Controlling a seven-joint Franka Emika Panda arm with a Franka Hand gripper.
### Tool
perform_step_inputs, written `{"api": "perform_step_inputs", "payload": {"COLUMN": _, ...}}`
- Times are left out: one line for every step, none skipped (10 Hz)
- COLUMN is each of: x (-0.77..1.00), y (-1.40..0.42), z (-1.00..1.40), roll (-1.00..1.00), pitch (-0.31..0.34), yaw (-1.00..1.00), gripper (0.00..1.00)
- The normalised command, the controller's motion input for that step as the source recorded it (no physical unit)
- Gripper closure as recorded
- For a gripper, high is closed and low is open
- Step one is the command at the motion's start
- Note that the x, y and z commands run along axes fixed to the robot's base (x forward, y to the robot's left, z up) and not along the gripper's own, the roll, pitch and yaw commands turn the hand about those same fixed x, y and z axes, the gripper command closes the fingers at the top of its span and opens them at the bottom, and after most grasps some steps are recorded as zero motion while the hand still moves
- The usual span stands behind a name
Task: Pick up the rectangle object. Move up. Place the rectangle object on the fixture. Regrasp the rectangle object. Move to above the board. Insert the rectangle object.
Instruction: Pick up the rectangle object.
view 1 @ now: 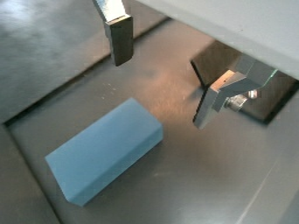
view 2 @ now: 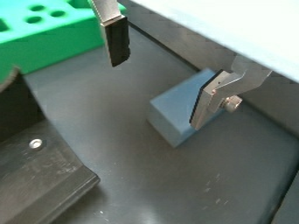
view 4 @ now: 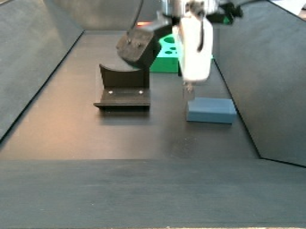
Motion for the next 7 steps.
{"api": "perform_step_inputs", "payload": {"x": -0.10, "y": 0.09, "z": -0.56, "roll": 0.00, "pitch": 0.139, "yaw": -0.90, "gripper": 0.00}}
{"api": "perform_step_inputs", "payload": {"x": -0.17, "y": 0.15, "z": -0.54, "roll": 0.00, "pitch": 0.170, "yaw": -0.81, "gripper": 0.00}}
{"api": "perform_step_inputs", "payload": {"x": -0.28, "y": 0.19, "z": -0.50, "roll": 0.00, "pitch": 0.191, "yaw": -0.69, "gripper": 0.00}}
{"api": "perform_step_inputs", "payload": {"x": -0.35, "y": 0.24, "z": -0.53, "roll": 0.00, "pitch": 0.194, "yaw": -0.62, "gripper": 0.00}}
{"api": "perform_step_inputs", "payload": {"x": -0.50, "y": 0.29, "z": -0.53, "roll": 0.00, "pitch": 0.177, "yaw": -0.48, "gripper": 0.00}}
{"api": "perform_step_inputs", "payload": {"x": -0.29, "y": 0.08, "z": -0.19, "roll": 0.03, "pitch": 0.060, "yaw": -0.20, "gripper": 0.00}}
{"api": "perform_step_inputs", "payload": {"x": 0.00, "y": 0.00, "z": 0.00, "roll": 0.02, "pitch": 0.000, "yaw": 0.00, "gripper": 0.00}}
